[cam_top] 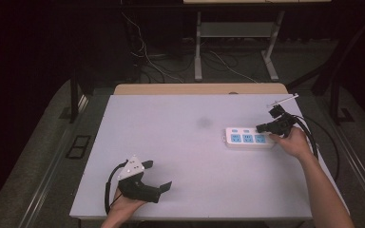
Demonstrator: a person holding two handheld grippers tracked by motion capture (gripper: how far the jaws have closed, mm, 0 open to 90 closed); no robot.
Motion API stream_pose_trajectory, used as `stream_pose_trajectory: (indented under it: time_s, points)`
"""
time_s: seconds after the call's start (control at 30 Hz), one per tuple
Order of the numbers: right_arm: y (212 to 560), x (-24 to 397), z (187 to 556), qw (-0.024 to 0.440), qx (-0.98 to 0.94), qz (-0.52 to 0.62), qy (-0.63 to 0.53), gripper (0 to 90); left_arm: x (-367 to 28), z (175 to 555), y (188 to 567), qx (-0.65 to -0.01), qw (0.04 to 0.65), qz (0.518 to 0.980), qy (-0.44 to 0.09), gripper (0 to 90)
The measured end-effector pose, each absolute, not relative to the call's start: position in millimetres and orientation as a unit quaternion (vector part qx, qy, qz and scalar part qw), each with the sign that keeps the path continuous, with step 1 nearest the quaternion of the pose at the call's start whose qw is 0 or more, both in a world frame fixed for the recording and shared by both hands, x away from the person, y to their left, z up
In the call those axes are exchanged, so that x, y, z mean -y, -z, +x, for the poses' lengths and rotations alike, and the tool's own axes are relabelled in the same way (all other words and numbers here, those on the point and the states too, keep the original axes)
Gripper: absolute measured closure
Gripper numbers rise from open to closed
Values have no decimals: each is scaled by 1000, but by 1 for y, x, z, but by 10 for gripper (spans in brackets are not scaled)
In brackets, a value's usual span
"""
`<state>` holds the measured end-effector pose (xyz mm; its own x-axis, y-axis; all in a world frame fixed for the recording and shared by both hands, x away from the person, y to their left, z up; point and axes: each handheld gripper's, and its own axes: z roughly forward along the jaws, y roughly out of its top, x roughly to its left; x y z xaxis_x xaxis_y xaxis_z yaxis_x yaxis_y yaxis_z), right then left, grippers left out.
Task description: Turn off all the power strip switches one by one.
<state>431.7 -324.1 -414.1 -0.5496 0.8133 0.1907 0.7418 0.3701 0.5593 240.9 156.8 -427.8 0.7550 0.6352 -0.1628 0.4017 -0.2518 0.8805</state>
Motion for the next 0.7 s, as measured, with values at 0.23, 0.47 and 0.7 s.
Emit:
stream_pose_trajectory:
  time_s: [0.23, 0.47, 0.7]
  points:
    - [415, 324, 432, 60, -825, 472, -305, 900, -157, 241, 428, -333, 514, 782, -114, 0]
    - [415, 324, 432, 56, -825, 472, -307, 900, -158, 242, 428, -333, 514, 783, -113, 0]
    - [415, 323, 431, 64, -828, 466, -304, 900, -158, 242, 428, -334, 514, 782, -113, 0]
